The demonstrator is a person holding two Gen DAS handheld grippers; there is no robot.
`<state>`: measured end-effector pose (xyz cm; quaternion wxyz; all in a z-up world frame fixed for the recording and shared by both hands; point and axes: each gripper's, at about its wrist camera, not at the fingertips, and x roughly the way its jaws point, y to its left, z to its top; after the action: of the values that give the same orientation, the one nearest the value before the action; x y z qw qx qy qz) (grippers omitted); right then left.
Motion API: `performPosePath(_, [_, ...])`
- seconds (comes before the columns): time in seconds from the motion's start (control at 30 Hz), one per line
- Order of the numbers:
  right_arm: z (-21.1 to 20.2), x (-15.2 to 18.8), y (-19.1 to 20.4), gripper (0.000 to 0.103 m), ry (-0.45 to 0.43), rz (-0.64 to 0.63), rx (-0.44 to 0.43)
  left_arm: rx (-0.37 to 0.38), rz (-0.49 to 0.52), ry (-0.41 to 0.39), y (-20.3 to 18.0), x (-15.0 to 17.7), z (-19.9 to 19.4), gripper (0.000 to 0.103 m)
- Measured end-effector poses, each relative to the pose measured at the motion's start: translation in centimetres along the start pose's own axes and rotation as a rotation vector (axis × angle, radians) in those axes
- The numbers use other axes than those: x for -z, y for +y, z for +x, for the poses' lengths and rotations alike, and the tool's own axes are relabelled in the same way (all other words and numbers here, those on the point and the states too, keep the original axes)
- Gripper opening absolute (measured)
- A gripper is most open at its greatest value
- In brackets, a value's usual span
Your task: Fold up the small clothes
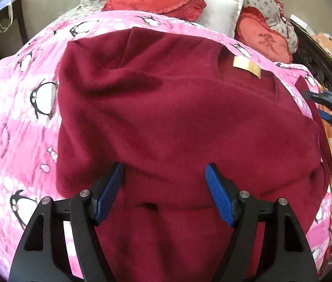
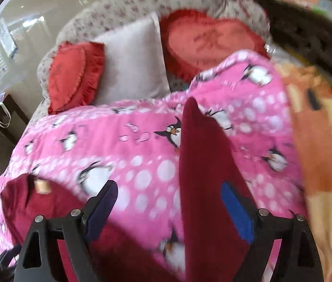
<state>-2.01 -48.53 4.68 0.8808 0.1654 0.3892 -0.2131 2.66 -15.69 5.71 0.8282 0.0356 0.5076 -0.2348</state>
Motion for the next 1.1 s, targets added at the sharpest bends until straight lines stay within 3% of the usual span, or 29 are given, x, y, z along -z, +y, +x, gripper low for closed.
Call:
performPosePath(0.07, [1.8, -0.3, -1.2, 0.042, 0.011, -0.003, 0.009, -0.007, 0.012, -0.004, 0.4, 0.3, -1.0, 0.072])
performPosePath(0.17, [-0.1, -0.4, -3.7, 0.003, -0.036, 0.036, -0.064, -0.022, -0.003, -0.020, 1.8, 0.6, -1.7, 0.072])
performPosePath(0.23, [-2.3, -0.1, -5.0, 0.003, -0.073, 0.039, -0.089, -0.018, -0.037, -0.027, 3.0, 0.7, -2.3, 0.072])
performPosePath(0.37, [-8.6, 0.7, -4.9, 0.003, -0.147, 0.024, -0.229, 0.017, -0.118, -0.095, 4.6, 0.8, -3.9, 0.072])
performPosePath(0.5, [-15.3, 1.4, -0.4, 0.003, -0.173, -0.081, -0.537, 0.046, -0.162, -0.161, 5.7, 0.7, -6.8, 0.072])
performPosePath(0.6, [-19.0, 2.0, 5.3, 0.003, -0.145, -0.272, -0.780, 0.046, -0.177, -0.240, 6.7, 0.5, -9.6, 0.072])
performPosePath(0.63, [-20.2, 2.3, 7.9, 0.003, -0.136, -0.370, -0.898, 0.037, -0.183, -0.274, 7.1, 0.3, -10.6, 0.072])
performPosePath(0.73, [-20.9, 3.2, 14.6, 0.003, -0.071, -0.566, -1.097, 0.002, -0.207, -0.356, 9.0, 0.6, -13.4, 0.072])
performPosePath(0.83, [-17.1, 3.4, 20.8, 0.004, 0.056, -0.623, -1.059, -0.021, -0.242, -0.380, 10.8, 0.9, -14.6, 0.072])
performPosePath(0.93, [-10.1, 2.5, 24.3, 0.020, 0.172, -0.537, -0.805, -0.052, -0.260, -0.344, 12.0, 0.9, -14.2, 0.072])
performPosePath(0.97, [-8.5, 2.1, 24.1, 0.021, 0.185, -0.468, -0.779, -0.051, -0.259, -0.323, 12.2, 0.9, -13.8, 0.072])
performPosePath(1.03, [-7.3, 1.8, 21.9, 0.032, 0.168, -0.326, -0.813, -0.049, -0.247, -0.302, 12.3, 1.1, -13.1, 0.072])
performPosePath(1.07, [-7.5, 1.9, 20.3, 0.043, 0.152, -0.265, -0.830, -0.049, -0.236, -0.297, 12.2, 1.1, -12.7, 0.072])
performPosePath(1.1, [-8.0, 2.1, 18.6, 0.045, 0.129, -0.227, -0.832, -0.051, -0.223, -0.294, 12.1, 1.1, -12.3, 0.072])
